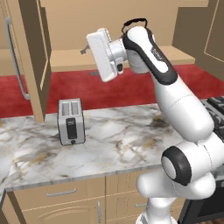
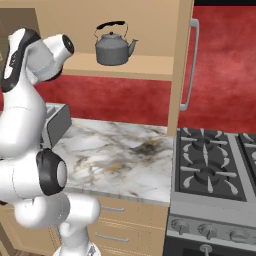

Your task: Open the cabinet, pick the kettle from the cabinet, and place it in the sink.

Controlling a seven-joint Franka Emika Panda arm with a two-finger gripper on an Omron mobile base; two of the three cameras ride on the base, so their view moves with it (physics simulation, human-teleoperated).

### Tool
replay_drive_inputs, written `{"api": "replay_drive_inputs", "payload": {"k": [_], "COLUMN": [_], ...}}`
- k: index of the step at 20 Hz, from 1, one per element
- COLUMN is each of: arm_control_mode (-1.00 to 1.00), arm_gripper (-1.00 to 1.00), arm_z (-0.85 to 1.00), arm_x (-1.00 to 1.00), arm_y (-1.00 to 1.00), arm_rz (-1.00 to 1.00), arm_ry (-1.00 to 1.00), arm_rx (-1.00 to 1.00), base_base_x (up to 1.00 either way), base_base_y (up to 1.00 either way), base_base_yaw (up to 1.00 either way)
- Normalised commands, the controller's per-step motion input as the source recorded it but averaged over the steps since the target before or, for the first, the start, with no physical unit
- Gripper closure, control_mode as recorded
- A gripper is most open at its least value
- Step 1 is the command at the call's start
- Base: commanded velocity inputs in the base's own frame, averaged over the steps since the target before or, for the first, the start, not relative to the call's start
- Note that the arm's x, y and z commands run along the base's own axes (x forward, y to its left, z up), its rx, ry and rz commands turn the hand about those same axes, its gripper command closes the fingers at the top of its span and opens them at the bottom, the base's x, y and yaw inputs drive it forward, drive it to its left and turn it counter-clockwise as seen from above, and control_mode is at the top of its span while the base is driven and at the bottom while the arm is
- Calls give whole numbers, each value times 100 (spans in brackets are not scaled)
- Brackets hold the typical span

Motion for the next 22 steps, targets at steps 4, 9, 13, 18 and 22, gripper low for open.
{"api": "replay_drive_inputs", "payload": {"k": [4,9,13,18,22], "arm_control_mode": [-100,-100,-100,-100,-100], "arm_gripper": [-100,-100,-100,-100,-100], "arm_z": [12,11,2,0,-5], "arm_x": [-20,-26,-19,-16,-6], "arm_y": [-49,-43,-32,-28,-31], "arm_rz": [0,0,0,0,-5], "arm_ry": [-6,-23,-26,-36,-42], "arm_rx": [-17,-26,-39,-44,-46], "base_base_x": [0,0,0,0,0], "base_base_y": [0,0,0,0,0], "base_base_yaw": [0,0,0,0,0]}}
